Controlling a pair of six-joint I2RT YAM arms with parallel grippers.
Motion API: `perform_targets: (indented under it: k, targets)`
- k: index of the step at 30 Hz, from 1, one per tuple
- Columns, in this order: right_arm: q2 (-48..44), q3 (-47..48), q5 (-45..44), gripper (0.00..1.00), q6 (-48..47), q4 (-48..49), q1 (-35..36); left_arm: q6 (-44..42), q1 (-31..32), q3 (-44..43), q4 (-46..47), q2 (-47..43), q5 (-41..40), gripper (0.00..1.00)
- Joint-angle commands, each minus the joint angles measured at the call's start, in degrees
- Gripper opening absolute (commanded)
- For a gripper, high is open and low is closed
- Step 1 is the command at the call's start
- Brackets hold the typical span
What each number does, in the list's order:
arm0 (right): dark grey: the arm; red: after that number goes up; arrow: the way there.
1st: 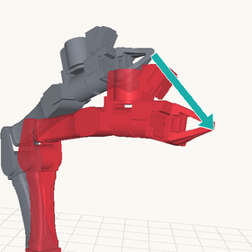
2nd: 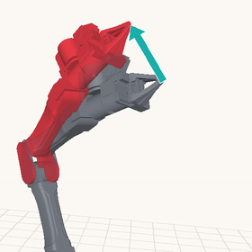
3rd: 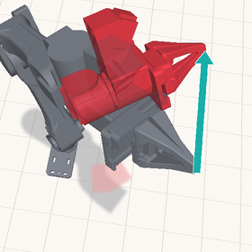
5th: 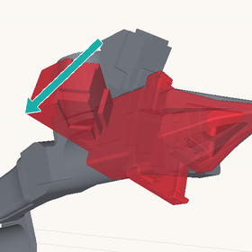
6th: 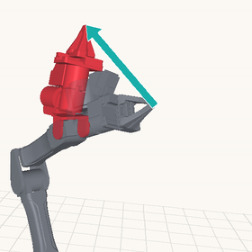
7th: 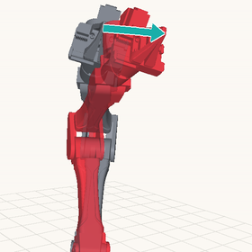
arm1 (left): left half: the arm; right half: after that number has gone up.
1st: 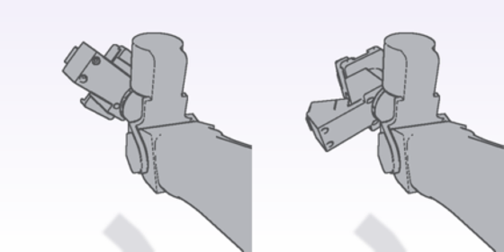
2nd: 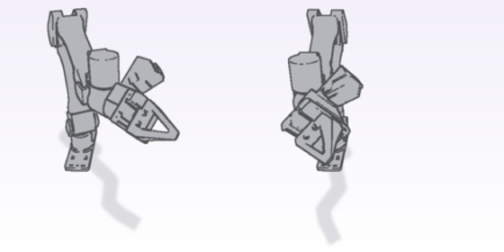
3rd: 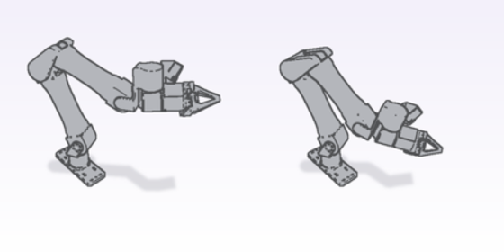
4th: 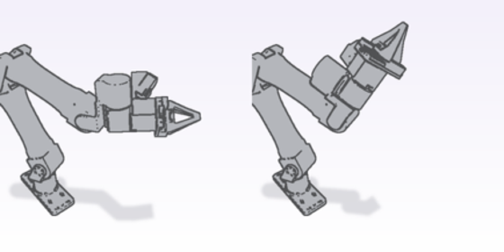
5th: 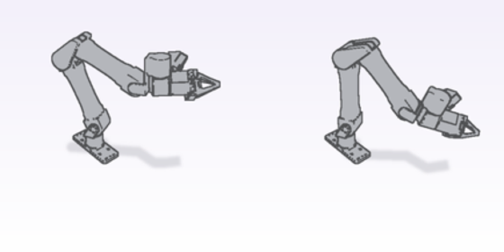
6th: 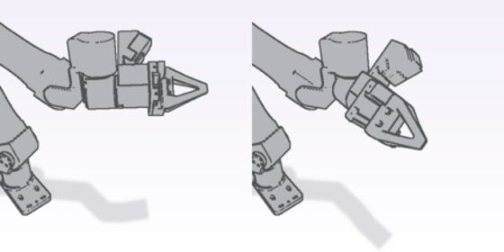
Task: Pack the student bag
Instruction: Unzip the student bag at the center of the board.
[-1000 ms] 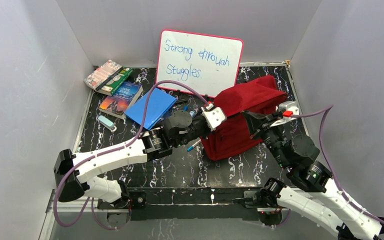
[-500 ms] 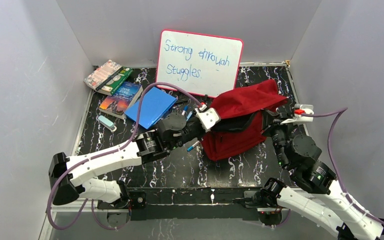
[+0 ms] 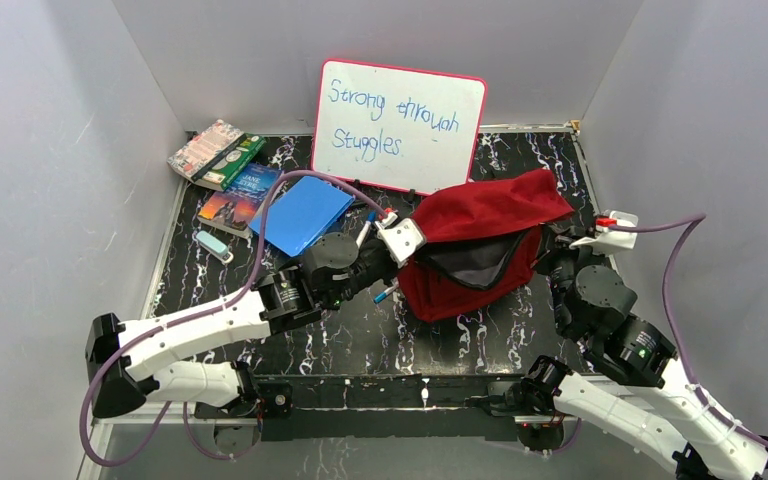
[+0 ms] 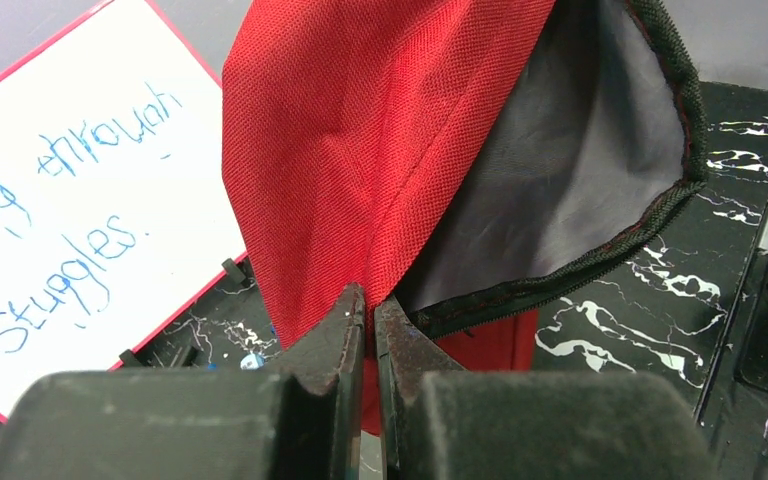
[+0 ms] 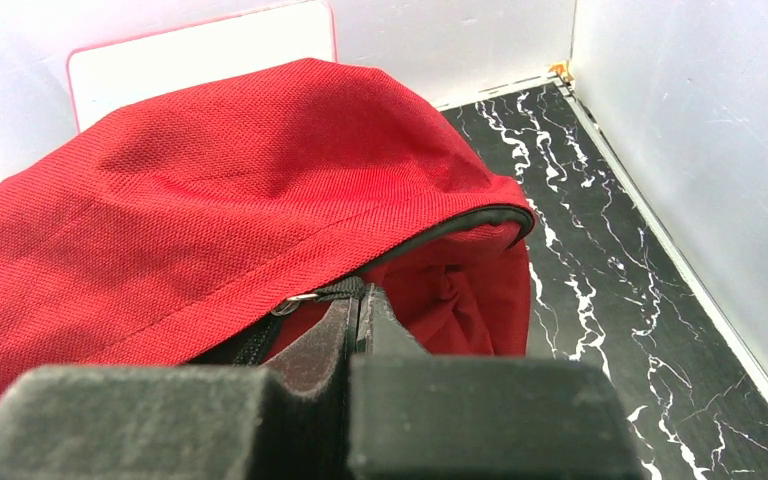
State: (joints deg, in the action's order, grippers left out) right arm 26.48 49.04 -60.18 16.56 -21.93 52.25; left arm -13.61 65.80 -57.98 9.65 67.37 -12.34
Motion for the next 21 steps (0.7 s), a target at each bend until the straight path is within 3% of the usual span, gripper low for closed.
perform_targets:
  k: [1,3,5,11,15,21]
  targets:
    - [0.4,2.9,4.3,0.00,-4.2,4.2,0.0,0.1,0.0,-0.4,0.8,-2.2,-2.1,0.07]
    - [0.1,2.2,13.9,0.00,-9.1,9.2,0.0,-1.4,0.0,-1.9,1.1,-0.8,-1.3,0.39]
    - [0.2,1.8,22.1,0.00,-10.6,12.5,0.0,-3.3,0.0,-4.7,1.4,1.6,-0.7,0.54]
    - [3.2,2.8,34.3,0.00,-10.9,15.5,0.0,-9.8,0.1,-10.5,6.1,8.4,-1.7,0.57]
    - [4.5,2.9,36.9,0.00,-10.5,16.2,0.0,-13.8,0.2,-11.7,11.9,10.6,-3.8,0.58]
    - [4.2,1.7,37.6,0.00,-9.9,17.6,0.0,-18.1,0.2,-18.4,11.8,15.5,-1.3,0.57]
